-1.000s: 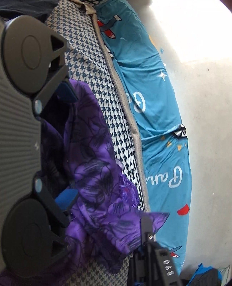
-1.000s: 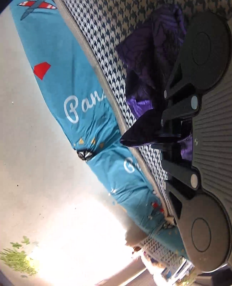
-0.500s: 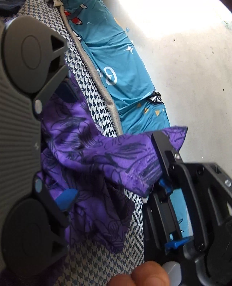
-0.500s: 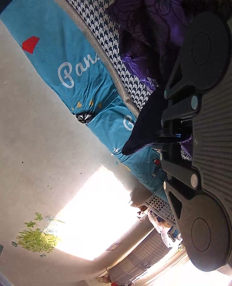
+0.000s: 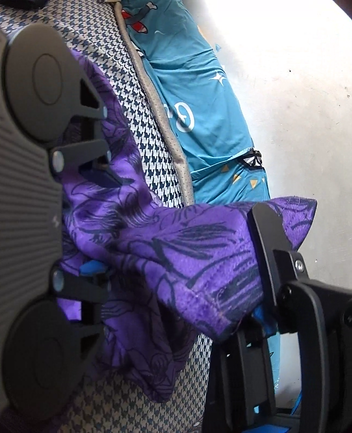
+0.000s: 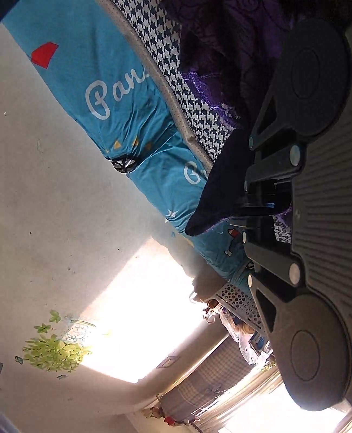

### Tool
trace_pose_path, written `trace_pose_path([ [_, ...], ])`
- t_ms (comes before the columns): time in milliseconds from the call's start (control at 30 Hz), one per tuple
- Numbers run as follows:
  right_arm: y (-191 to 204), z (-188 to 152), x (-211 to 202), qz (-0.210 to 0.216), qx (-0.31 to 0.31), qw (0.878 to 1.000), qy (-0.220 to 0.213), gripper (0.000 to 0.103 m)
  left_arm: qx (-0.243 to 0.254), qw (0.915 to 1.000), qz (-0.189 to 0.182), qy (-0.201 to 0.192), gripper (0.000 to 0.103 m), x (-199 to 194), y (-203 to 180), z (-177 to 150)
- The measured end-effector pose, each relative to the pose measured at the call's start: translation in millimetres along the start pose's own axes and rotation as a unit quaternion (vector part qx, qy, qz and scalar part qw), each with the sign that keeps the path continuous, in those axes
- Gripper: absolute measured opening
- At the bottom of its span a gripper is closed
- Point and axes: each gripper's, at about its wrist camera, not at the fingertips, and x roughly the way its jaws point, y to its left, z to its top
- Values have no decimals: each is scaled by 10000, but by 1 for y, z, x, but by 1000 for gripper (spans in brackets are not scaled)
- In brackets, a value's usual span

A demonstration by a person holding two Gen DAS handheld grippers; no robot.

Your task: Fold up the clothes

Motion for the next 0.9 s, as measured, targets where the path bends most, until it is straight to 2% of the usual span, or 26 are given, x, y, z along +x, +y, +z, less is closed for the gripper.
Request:
trace_pose_path([
  [33,1,-1,1,-18,-18,10000,21,9,-9,10000,18,28,20,1,0,0],
  [100,2,-2,3,-65,-59,9999,74,10,-48,9999,102,106,9,6,1,-2],
  [133,2,-2,4,-98,-80,9999,95,10,-103,9998,152,126,8,8,3,-2],
  [267,0,-3,6,-301,-109,9994,122,10,-288,9990,343,28,7,8,13,-1],
  [433,-11,-2,5,-653,96,9978,76,28,-464,9976,514,29,7,8,26,-1],
  [567,-19,-2,7,-901,257,9955,117,29,-492,9972,550,80,7,8,28,-2],
  [767,-24,-5,16,-1007,426,9935,325,29,-341,9984,452,-2,7,7,24,-4],
  [833,-22,-6,18,-1020,353,9935,360,20,-142,9988,468,-59,8,7,17,-5],
  [867,-21,-6,18,-935,340,9944,351,8,-36,9988,476,-88,11,6,13,-6],
  [900,-19,-6,18,-849,327,9953,343,8,64,9987,491,-121,13,6,9,-7],
])
